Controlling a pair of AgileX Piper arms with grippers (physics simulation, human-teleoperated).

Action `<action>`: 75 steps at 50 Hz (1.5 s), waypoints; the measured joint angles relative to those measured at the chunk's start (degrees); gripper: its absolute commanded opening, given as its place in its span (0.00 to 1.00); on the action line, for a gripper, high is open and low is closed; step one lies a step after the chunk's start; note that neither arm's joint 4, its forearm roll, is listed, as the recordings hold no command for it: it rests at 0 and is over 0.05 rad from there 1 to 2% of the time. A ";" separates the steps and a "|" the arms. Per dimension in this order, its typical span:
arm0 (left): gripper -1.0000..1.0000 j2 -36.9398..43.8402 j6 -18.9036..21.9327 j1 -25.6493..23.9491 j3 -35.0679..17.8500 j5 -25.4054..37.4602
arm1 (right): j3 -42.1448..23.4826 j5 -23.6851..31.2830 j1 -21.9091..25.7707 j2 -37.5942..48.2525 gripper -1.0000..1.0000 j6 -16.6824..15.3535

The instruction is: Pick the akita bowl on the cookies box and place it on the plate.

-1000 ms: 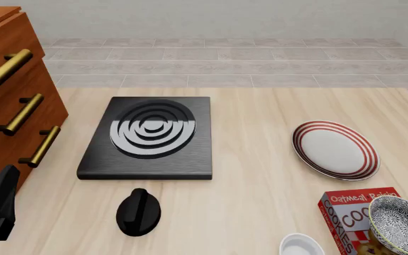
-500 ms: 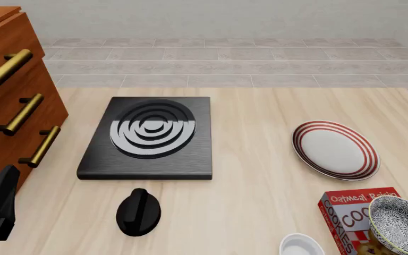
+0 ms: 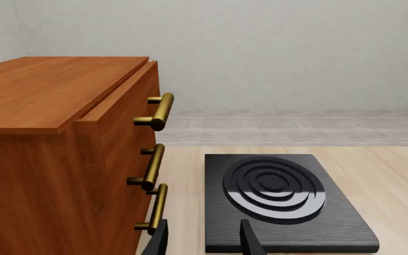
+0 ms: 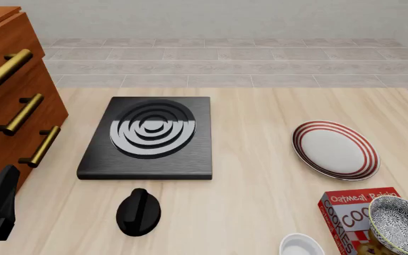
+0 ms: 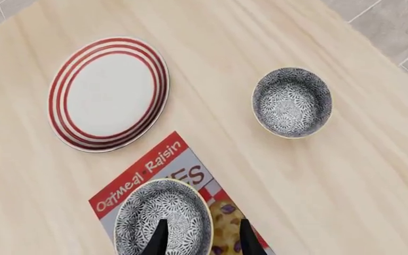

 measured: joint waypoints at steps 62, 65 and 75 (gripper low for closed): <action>1.00 0.00 0.00 0.00 0.00 0.00 | 7.13 -9.36 2.32 4.67 1.00 2.23; 1.00 0.00 0.00 0.00 0.00 0.00 | 7.41 -9.81 2.43 4.92 1.00 2.34; 1.00 0.00 0.00 0.00 0.00 0.00 | 7.24 -10.12 2.41 5.02 0.00 1.81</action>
